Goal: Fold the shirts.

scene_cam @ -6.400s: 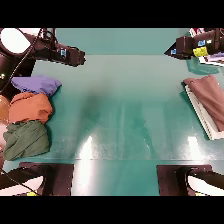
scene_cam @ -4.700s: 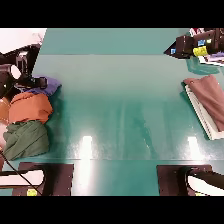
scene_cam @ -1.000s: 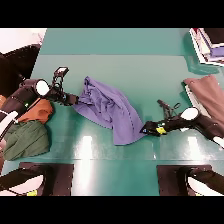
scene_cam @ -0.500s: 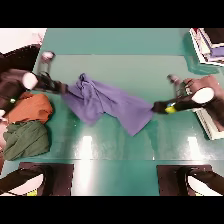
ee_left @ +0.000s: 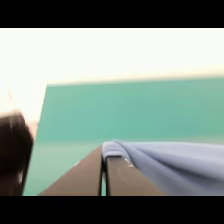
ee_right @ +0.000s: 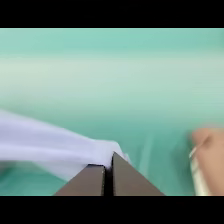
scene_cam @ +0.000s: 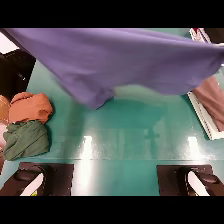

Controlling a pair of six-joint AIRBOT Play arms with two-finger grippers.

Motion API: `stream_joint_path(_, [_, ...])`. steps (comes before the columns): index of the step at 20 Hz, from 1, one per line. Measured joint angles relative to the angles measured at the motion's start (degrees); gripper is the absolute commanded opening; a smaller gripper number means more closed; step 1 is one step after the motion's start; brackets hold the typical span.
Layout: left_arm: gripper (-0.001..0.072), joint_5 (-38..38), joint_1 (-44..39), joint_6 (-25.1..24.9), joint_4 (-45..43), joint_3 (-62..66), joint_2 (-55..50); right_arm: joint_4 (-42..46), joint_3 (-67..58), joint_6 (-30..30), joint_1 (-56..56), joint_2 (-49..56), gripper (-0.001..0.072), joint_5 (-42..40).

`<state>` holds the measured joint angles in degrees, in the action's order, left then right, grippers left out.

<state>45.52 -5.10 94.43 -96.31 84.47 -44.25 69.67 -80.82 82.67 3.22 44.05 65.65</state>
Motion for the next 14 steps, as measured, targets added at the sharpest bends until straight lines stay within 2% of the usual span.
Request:
stream_joint_path(4, [0.0023, 0.5, 0.1, -0.5, 2.0, 5.6, 5.9, 0.4, -8.4, -0.3, 4.5, -3.0, 0.0014, 3.0])
stream_joint_path(8, [0.0022, 2.6, 0.1, -3.7, 7.2, 12.7, 8.1, 0.7, -17.0, -0.5, 9.6, -2.6, 0.0014, 9.0])
stream_joint_path(12, [0.0023, 3.9, 0.1, -7.8, 12.3, 16.9, 7.3, 0.8, -24.3, -0.6, 12.7, 1.7, 0.0013, 18.3])
stream_joint_path(14, [0.0023, 7.3, 0.1, -9.1, 13.1, 17.6, 3.8, 1.1, -25.0, 0.6, 12.0, 4.5, 0.0014, 22.2])
